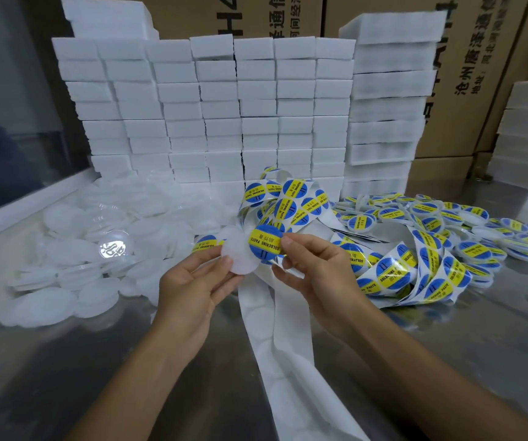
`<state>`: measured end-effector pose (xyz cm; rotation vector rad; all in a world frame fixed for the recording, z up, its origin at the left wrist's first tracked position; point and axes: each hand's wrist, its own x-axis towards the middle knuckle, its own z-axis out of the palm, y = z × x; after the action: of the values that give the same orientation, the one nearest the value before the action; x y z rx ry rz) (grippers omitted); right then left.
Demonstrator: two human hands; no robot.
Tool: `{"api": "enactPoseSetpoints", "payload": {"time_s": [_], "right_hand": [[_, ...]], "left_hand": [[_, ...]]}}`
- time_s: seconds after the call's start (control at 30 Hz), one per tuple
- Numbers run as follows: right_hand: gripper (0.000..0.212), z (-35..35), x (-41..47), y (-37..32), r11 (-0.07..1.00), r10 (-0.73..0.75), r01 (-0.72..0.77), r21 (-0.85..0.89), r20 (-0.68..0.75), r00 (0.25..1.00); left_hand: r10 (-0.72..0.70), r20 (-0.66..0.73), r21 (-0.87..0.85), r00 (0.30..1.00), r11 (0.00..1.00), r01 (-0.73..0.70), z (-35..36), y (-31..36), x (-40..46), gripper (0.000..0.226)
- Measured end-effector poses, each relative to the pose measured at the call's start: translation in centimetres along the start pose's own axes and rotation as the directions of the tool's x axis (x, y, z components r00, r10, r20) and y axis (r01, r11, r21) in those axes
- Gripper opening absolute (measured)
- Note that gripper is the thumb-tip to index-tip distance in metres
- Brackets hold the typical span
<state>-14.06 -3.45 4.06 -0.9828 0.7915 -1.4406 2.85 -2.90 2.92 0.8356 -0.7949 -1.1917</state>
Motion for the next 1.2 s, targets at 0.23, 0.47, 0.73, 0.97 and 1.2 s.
{"api": "enactPoseSetpoints", "payload": {"time_s": [0.23,0.47,0.73,0.97,1.2], "right_hand": [[0.006,0.3,-0.3,0.9,0.976,-0.101,0.105,-0.19,0.027,0.994],[0.009,0.3,-0.4,0.9,0.97,-0.127,0.133,-0.205,0.043,0.991],[0.013,0.5,-0.5,0.9,0.964,-0.145,0.153,-0.219,0.052,0.988],[0.01,0.3,-0.3,1.2,0.953,-0.158,0.164,-0.253,0.043,0.986],[0.01,0.2,-0.1,1.7,0.91,-0.25,0.244,-0.334,0.028,0.968]], "left_hand": [[-0.031,0.064,-0.016,0.998,0.999,0.032,0.0,-0.1,-0.1,0.04],[-0.026,0.073,-0.015,0.997,1.0,0.027,0.0,-0.2,-0.1,0.036],[-0.023,0.046,-0.04,0.999,0.999,0.025,0.3,-0.1,-0.3,0.038],[0.004,0.021,-0.02,1.0,1.0,-0.003,0.4,-0.1,-0.4,0.037],[0.046,-0.021,0.014,0.999,0.999,-0.045,0.5,-0.3,-0.7,0.013]]}}
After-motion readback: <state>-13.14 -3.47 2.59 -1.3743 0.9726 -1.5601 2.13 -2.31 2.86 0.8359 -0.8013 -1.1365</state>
